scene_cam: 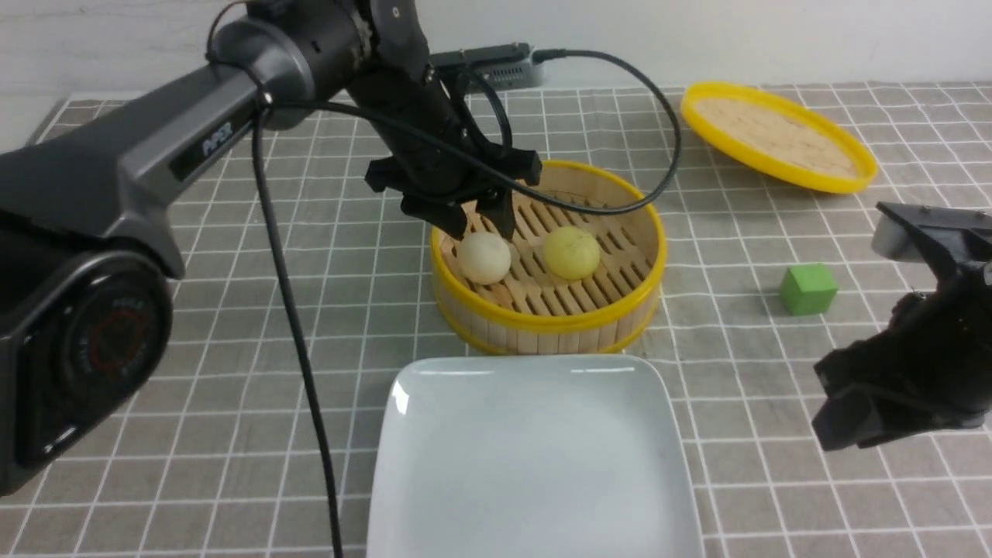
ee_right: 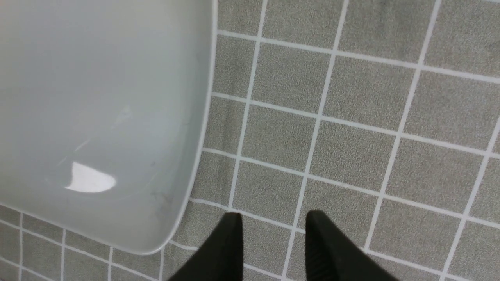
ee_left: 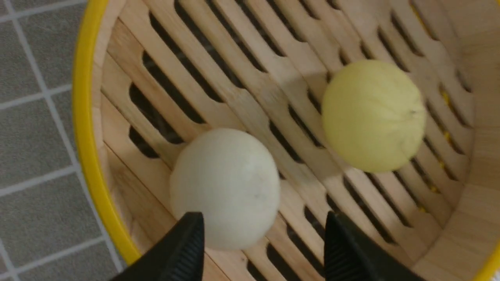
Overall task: Put the steamed buns into the plate on the grey tablecloth.
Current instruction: 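Reach into the bamboo steamer and grasp a bun with the left gripper, then carry the bun from the bamboo steamer to the plate with the left gripper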
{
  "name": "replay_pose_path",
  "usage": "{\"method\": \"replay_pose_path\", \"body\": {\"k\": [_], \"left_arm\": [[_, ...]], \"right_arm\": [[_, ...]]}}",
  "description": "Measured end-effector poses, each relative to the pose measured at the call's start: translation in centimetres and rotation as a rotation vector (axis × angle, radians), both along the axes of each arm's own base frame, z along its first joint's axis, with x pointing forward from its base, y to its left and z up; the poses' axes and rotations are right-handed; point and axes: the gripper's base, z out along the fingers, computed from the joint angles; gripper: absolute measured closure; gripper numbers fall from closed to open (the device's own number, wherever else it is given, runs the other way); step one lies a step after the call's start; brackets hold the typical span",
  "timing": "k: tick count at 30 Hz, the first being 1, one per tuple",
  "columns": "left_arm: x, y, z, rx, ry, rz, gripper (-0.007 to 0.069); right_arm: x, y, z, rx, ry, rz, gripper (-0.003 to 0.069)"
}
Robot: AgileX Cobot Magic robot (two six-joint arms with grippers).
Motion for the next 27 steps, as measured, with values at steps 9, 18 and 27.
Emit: {"method": "replay_pose_path", "body": {"k": [9, 18, 27], "left_arm": [[0.6, -0.2, -2.3, 0.032, 0.035, 0.003, 0.0331], [-0.5, -0.1, 1.2, -0.009, 0.036, -0.014, 0.0598], [-9.4, 3.6, 14.7, -0.074, -0.129, -0.065, 0.0599]], "right_arm": [[0.0, 0.0, 0.0, 0.0, -0.001, -0.002, 0.0412], [0.1, 0.0, -0.1, 0.0, -0.001, -0.003, 0.0412], [0.1, 0.0, -0.1, -0.002, 0.002, -0.001, 0.0417]]}}
